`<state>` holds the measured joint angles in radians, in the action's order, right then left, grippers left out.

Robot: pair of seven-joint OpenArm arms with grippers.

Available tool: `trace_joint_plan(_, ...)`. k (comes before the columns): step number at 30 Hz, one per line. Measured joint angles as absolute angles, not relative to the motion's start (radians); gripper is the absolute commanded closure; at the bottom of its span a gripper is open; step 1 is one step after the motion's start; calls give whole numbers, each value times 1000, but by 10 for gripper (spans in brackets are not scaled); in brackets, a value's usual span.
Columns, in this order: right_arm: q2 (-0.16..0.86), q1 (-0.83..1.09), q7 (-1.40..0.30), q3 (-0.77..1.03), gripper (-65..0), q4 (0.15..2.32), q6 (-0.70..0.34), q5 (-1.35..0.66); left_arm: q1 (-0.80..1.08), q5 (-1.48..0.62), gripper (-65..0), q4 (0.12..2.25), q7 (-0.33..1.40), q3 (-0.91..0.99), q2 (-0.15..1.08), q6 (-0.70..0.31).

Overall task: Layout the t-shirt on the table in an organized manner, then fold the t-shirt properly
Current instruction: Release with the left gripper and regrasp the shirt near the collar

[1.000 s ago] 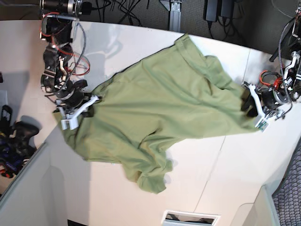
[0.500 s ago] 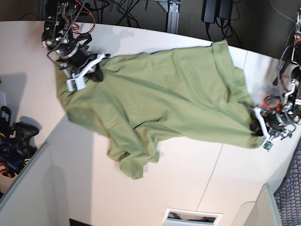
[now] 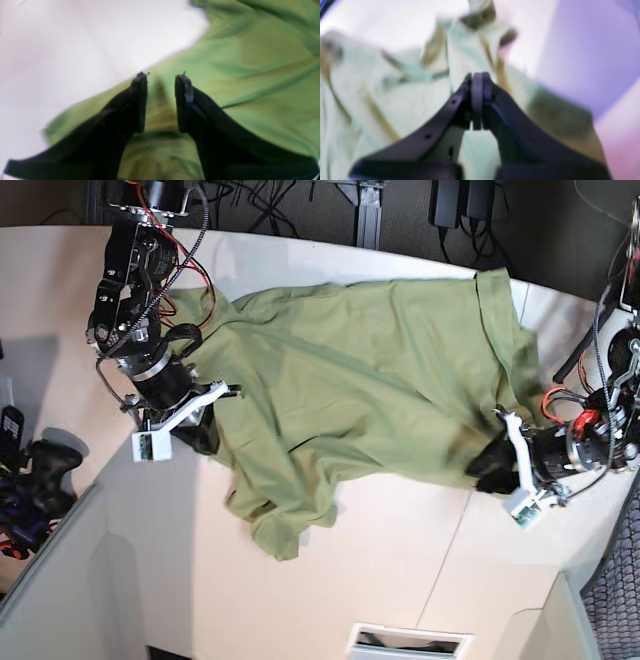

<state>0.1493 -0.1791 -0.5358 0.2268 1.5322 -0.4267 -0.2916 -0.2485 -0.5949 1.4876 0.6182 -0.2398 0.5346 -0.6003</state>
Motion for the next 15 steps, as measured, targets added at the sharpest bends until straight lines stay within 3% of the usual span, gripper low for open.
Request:
trace_joint_plan(9, 125, -488, -436, 221, 0, 1103, -420, -236, -136, -425, -193, 1502, 620, -482, 395, -560)
trace_joint_plan(15, 128, -591, -419, 125, 0, 908, -420, -120, -92, -364, -193, 1509, 578, -537, 373, -543)
